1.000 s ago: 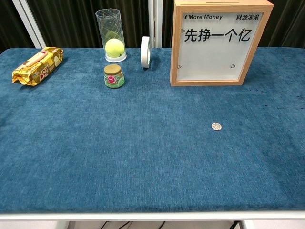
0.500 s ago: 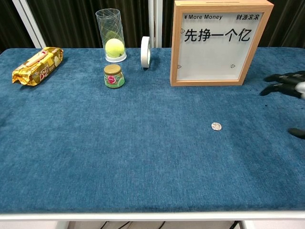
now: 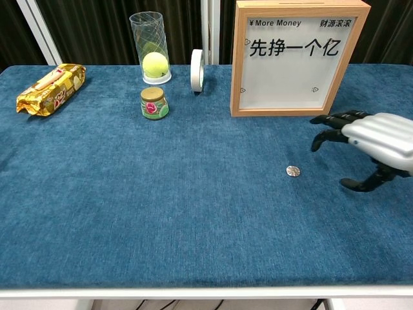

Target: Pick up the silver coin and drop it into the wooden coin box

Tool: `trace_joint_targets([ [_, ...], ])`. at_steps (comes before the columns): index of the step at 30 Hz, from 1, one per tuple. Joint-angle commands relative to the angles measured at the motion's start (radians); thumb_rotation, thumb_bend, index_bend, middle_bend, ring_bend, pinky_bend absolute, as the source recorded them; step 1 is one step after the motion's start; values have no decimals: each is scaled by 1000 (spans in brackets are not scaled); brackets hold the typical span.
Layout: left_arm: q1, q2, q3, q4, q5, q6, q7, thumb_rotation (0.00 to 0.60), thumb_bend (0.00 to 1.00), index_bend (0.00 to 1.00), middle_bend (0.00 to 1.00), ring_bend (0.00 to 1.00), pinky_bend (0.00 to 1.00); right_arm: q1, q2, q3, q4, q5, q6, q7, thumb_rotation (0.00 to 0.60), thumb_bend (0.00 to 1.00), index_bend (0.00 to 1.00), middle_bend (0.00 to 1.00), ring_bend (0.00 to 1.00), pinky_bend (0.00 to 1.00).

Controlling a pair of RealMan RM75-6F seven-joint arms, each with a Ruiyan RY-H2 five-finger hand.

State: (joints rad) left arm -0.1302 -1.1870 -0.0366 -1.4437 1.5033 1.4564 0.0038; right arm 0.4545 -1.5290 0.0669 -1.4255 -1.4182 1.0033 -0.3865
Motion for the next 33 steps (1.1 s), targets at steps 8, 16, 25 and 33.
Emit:
trace_joint_targets([
  [8, 4, 0, 0, 16, -3, 3, -24, 600, 123, 35, 0, 0, 0, 34, -55, 4, 41, 6, -8, 6, 600, 285, 375, 0, 0, 0],
  [16, 7, 3, -1, 20, -4, 6, -30, 600, 122, 36, 0, 0, 0, 58, -86, 7, 70, 13, -17, 18, 600, 302, 393, 0, 0, 0],
  [25, 7, 5, -2, 22, -2, 6, -31, 600, 122, 35, 0, 0, 0, 69, -104, 1, 90, 23, -22, 28, 600, 321, 395, 0, 0, 0],
  [33, 8, 2, -2, 27, -6, 5, -34, 600, 123, 36, 0, 0, 0, 75, -110, -6, 99, 29, -23, 34, 600, 321, 412, 0, 0, 0],
])
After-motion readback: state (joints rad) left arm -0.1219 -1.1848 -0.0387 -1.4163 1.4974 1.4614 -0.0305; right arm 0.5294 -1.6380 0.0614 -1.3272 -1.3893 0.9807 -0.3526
